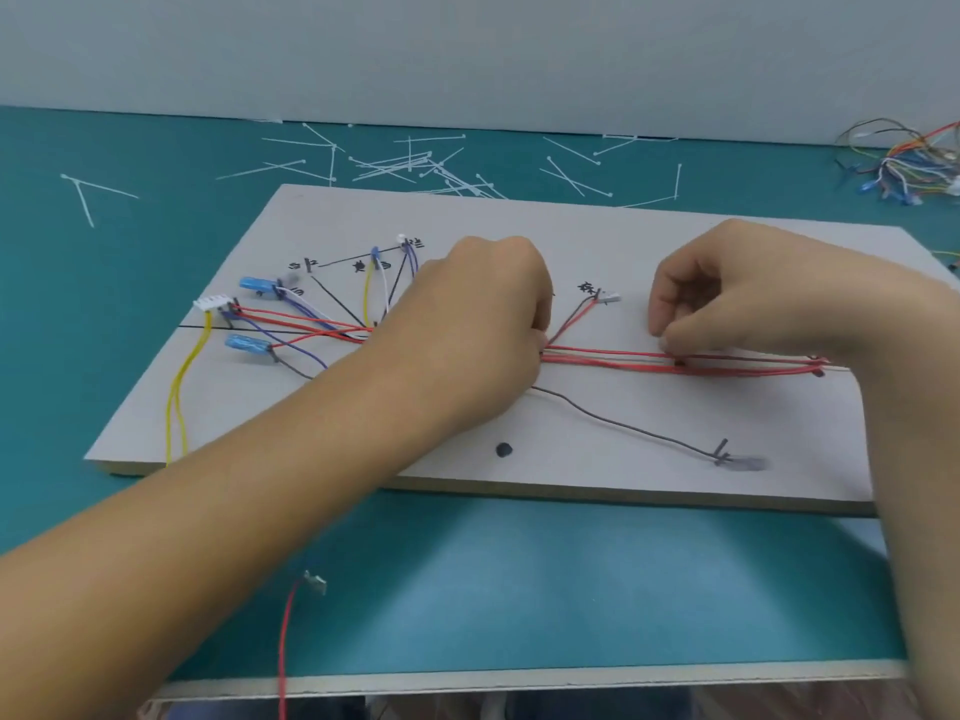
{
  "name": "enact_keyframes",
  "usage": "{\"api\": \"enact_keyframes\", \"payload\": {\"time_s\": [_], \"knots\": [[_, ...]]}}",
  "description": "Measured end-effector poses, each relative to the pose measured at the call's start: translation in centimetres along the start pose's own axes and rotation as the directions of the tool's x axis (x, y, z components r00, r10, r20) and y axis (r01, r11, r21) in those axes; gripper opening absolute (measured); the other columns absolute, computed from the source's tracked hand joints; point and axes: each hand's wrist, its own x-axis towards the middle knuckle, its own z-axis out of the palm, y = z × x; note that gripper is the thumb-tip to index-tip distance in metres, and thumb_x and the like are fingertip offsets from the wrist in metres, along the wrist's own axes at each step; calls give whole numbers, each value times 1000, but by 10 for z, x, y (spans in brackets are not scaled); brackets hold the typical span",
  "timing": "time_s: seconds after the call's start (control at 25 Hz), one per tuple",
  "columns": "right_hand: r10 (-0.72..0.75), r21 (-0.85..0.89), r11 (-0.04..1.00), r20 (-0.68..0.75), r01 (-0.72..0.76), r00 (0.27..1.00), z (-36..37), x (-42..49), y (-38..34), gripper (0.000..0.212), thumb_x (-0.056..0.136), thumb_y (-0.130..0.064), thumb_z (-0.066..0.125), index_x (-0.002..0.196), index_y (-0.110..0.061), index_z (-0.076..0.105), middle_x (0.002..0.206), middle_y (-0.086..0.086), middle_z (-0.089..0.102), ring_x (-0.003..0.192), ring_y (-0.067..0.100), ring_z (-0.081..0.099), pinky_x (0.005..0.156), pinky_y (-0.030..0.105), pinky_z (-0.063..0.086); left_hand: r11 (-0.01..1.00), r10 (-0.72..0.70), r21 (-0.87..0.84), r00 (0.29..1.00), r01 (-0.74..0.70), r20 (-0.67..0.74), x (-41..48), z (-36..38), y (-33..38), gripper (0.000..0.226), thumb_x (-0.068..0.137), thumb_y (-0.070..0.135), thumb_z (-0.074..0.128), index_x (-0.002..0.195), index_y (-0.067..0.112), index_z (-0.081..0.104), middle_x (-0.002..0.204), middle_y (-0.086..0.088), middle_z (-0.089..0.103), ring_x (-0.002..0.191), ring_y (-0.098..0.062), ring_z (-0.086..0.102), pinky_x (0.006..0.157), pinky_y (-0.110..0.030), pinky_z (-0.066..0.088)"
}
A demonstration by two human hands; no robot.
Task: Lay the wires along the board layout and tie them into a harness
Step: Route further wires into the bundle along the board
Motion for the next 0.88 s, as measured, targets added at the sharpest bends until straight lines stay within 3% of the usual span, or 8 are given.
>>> {"api": "enact_keyframes", "payload": {"time_s": [0.12, 0.24, 0.32, 0.44, 0.56, 0.64, 0.88], "knots": [[-40, 68, 996, -175, 52, 984, 0, 4, -1, 8, 80, -29, 76, 83, -37, 75, 74, -18, 68, 59, 5, 60, 61, 29, 46, 987, -4, -158, 999, -5, -53, -9, -26, -19, 25, 95, 26, 66, 118, 31, 72, 95, 18, 74, 96, -1, 67, 86, -28, 54], [-189, 106, 968, -280, 226, 941, 17, 3, -23, 3, 82, -32, 75, 84, -34, 75, 74, -15, 68, 67, 6, 62, 62, 28, 48, 972, -27, -234, 993, -1, -115, -22, -63, -56, 18, 93, 24, 71, 103, 36, 78, 87, 28, 76, 75, 16, 65, 70, -19, 46], [-300, 80, 943, -219, 324, 928, 36, 2, -42, 2, 84, -31, 74, 85, -31, 75, 78, -11, 67, 73, 7, 63, 66, 26, 49, 981, -36, -191, 995, 18, -91, -27, -74, -73, 16, 89, 26, 73, 95, 39, 78, 86, 31, 74, 65, 15, 61, 63, -22, 43], [-371, 5, 926, -160, 377, 915, 57, 7, -56, 7, 88, -27, 73, 80, -27, 74, 80, -13, 63, 75, 1, 59, 71, 24, 46, 986, -43, -166, 998, 36, -35, -25, -64, -77, 10, 84, 31, 79, 91, 39, 77, 84, 31, 72, 74, 10, 64, 62, -23, 42], [-326, 3, 944, -169, 331, 930, 60, 11, -55, 11, 88, -25, 74, 77, -26, 72, 75, -12, 66, 70, 0, 59, 63, 17, 43, 991, -3, -132, 1000, 0, -23, -18, -46, -68, 7, 80, 37, 81, 85, 35, 76, 84, 30, 70, 83, 1, 64, 64, -18, 45], [-294, 36, 951, -199, 307, 935, 58, 12, -51, 12, 85, -23, 76, 75, -26, 70, 70, -12, 67, 68, 0, 59, 59, 11, 40, 996, 38, -78, 999, -37, 7, -11, -39, -64, 6, 79, 38, 80, 82, 34, 77, 77, 23, 70, 82, -1, 64, 70, -22, 48], [-291, 7, 954, -213, 300, 932, 57, 11, -49, 16, 86, -26, 72, 71, -25, 67, 73, -13, 66, 70, 2, 60, 64, 26, 48, 989, 127, -73, 991, -129, -32, -11, -34, -71, 8, 81, 29, 85, 77, 29, 78, 73, 14, 69, 74, -4, 64, 72, -33, 55]]}}
